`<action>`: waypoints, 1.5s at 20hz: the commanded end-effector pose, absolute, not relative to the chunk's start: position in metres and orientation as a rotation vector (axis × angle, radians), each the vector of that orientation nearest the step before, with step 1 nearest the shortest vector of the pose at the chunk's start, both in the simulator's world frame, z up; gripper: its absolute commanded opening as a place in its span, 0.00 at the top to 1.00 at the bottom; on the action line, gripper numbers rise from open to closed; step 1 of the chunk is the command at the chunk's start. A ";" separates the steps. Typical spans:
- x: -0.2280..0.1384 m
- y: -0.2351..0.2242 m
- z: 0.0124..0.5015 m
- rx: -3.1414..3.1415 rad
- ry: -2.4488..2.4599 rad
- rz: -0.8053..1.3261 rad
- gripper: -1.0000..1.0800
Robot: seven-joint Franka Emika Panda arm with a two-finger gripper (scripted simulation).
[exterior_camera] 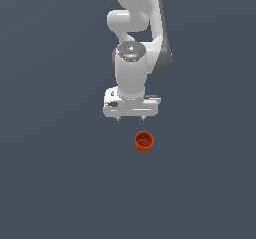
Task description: Pick up the object and move it to a goal position.
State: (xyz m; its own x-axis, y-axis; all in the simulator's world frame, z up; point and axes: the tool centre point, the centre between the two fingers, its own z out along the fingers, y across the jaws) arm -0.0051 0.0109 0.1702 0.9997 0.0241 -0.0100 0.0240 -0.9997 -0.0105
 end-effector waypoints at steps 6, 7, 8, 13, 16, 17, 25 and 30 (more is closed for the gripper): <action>-0.005 0.012 0.177 -3.115 -0.043 0.006 0.38; -0.004 0.012 0.180 -3.109 -0.046 0.001 0.38; -0.004 0.012 0.184 -3.101 -0.049 -0.004 0.38; -0.003 0.015 0.210 -3.045 -0.073 -0.046 0.38; -0.003 0.018 0.233 -2.999 -0.098 -0.086 0.38; -0.003 0.019 0.242 -2.982 -0.109 -0.101 0.38; -0.008 0.030 0.327 -2.833 -0.233 -0.267 0.38; -0.017 0.041 0.380 -2.751 -0.334 -0.381 0.38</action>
State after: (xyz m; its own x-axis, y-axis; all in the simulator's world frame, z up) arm -0.0136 0.0368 0.3639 0.9483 0.1658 0.2706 0.2448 -0.9248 -0.2913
